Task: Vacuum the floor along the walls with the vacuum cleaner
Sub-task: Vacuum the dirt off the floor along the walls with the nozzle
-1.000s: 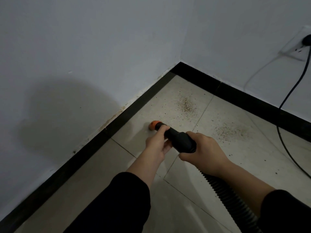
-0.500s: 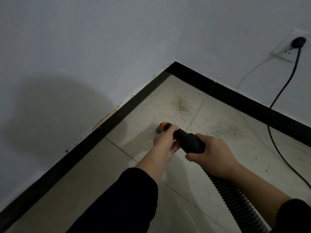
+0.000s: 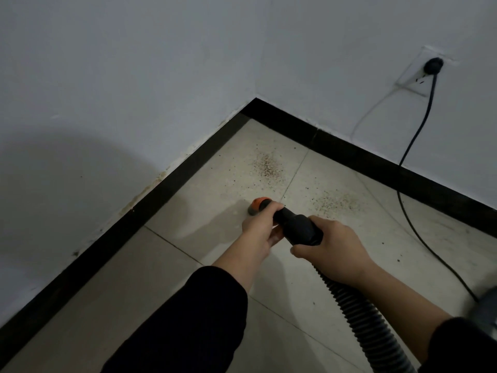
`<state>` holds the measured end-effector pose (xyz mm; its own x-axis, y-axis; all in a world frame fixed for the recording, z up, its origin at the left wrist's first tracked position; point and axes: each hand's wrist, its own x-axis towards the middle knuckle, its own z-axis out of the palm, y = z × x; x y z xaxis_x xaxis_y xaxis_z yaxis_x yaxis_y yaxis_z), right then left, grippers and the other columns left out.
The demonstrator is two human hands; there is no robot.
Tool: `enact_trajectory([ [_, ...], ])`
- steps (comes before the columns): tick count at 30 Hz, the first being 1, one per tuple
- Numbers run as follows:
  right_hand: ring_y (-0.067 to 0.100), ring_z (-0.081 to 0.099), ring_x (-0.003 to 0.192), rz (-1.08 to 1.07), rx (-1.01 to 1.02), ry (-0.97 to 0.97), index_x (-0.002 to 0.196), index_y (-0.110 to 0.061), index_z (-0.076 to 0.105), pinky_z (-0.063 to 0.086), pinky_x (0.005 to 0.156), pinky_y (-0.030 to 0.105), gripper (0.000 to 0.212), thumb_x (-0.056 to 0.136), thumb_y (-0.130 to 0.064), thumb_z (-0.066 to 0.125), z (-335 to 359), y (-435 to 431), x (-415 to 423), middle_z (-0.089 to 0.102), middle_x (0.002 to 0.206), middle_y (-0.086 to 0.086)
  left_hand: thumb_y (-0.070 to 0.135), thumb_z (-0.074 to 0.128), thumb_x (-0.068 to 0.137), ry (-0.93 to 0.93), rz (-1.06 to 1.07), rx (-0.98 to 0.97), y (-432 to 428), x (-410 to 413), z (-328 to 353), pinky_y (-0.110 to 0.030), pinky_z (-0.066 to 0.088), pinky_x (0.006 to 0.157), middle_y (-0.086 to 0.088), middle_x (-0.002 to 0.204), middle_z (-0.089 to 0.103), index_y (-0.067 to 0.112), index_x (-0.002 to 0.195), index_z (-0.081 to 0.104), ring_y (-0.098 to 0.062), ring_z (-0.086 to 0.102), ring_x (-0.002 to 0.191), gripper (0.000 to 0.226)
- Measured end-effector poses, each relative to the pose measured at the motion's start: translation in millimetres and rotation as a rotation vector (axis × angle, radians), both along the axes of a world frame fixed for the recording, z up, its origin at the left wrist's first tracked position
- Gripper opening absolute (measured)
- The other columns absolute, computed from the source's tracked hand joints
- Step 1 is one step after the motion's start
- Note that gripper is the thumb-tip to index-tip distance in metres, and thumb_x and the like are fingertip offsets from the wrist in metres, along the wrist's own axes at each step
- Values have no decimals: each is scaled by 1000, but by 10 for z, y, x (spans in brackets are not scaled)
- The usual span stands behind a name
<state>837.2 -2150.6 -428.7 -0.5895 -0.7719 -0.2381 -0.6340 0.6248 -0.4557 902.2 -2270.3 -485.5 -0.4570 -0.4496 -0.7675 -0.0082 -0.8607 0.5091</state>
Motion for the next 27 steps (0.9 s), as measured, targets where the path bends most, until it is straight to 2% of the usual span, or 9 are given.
enact_trajectory([
  [6, 10, 55, 59, -16, -12, -4, 92, -23, 60, 38, 49, 20, 26, 73, -33, 74, -30, -43, -52, 59, 68, -4, 20, 76, 83, 25, -3, 2, -47, -55, -18, -23, 56, 48, -12, 106, 69, 3, 120, 59, -24, 68, 88, 45],
  [12, 12, 58, 63, 6, -12, 7, 95, -24, 61, 45, 53, 24, 28, 73, -34, 74, -51, -179, -113, 61, 72, -3, 21, 76, 83, 41, 15, 1, -166, -89, -44, -25, 58, 53, -12, 107, 69, 3, 122, 58, -23, 69, 87, 46],
  [23, 9, 57, 59, 52, -12, 16, 99, -27, 60, 37, 49, 18, 30, 74, -35, 74, -88, -411, -129, 61, 69, -5, 16, 74, 85, 56, 41, -16, -406, -17, -41, -24, 58, 52, -13, 104, 67, 1, 121, 57, -21, 66, 82, 43],
  [27, 11, 58, 63, 76, -20, 7, 99, -27, 62, 44, 53, 21, 30, 73, -36, 74, -95, -495, -108, 62, 71, -4, 17, 75, 84, 52, 55, -25, -489, 40, -52, -24, 59, 53, -13, 106, 68, 1, 122, 56, -21, 67, 84, 45],
])
